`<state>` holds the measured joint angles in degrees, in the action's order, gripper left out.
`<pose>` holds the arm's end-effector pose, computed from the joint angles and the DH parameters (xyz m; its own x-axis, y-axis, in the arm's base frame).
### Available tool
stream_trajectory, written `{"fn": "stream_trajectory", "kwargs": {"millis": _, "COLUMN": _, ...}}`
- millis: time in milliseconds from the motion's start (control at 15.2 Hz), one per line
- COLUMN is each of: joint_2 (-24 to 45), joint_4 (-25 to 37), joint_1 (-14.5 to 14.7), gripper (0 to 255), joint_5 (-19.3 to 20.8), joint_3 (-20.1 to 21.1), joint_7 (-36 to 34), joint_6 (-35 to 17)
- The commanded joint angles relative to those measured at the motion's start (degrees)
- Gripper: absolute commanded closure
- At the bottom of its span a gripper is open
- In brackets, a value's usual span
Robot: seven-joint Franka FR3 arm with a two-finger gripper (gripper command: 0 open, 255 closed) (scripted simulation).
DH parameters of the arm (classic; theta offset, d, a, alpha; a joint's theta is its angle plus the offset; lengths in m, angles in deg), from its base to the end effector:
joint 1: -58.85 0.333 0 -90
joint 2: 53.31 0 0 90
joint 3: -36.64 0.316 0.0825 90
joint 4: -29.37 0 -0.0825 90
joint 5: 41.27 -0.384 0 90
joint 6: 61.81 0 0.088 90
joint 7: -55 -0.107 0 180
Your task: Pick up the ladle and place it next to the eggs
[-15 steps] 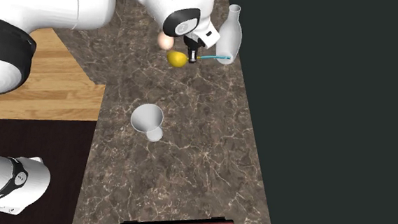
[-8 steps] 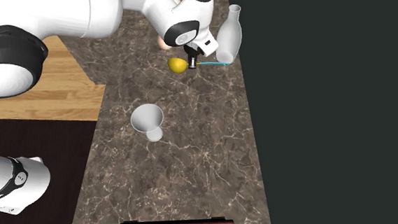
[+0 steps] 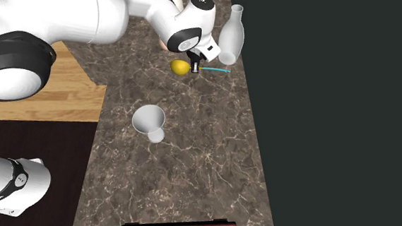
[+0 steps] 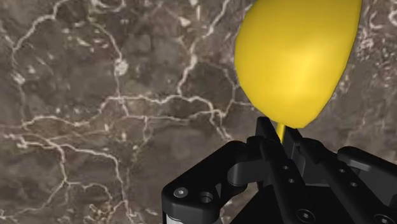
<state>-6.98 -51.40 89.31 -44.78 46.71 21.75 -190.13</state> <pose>0.5724 0.4577 0.2274 0.9963 0.0401 -0.0766 0.0275 -0.9869 -0.1590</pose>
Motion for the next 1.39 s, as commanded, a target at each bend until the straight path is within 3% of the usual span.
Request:
{"fn": "stream_trajectory", "kwargs": {"millis": 0, "joint_2": 0.09, "joint_4": -0.14, "joint_1": 0.07, "gripper": 255, "joint_5": 0.0, "joint_3": 0.04, "joint_7": -0.02, "joint_6": 0.05}}
{"fn": "stream_trajectory", "kwargs": {"millis": 132, "joint_2": 0.09, "joint_4": -0.14, "joint_1": 0.07, "gripper": 255, "joint_5": 0.0, "joint_3": 0.04, "joint_7": -0.02, "joint_6": 0.05}}
{"fn": "stream_trajectory", "kwargs": {"millis": 198, "joint_2": 0.14, "joint_4": 0.02, "joint_1": 0.09, "gripper": 0, "joint_5": 0.01, "joint_3": 0.03, "joint_7": -0.04, "joint_6": 0.16}}
{"fn": "stream_trajectory", "kwargs": {"millis": 528, "joint_2": 0.09, "joint_4": -0.14, "joint_1": 0.07, "gripper": 0, "joint_5": 0.0, "joint_3": 0.04, "joint_7": -0.02, "joint_6": 0.05}}
{"fn": "stream_trajectory", "kwargs": {"millis": 792, "joint_2": -4.26, "joint_4": -0.01, "joint_1": -0.84, "gripper": 0, "joint_5": -0.31, "joint_3": 0.24, "joint_7": 0.13, "joint_6": 4.59}}
{"fn": "stream_trajectory", "kwargs": {"millis": 1320, "joint_2": -4.26, "joint_4": -0.01, "joint_1": -0.84, "gripper": 0, "joint_5": -0.31, "joint_3": 0.24, "joint_7": 0.14, "joint_6": 4.59}}
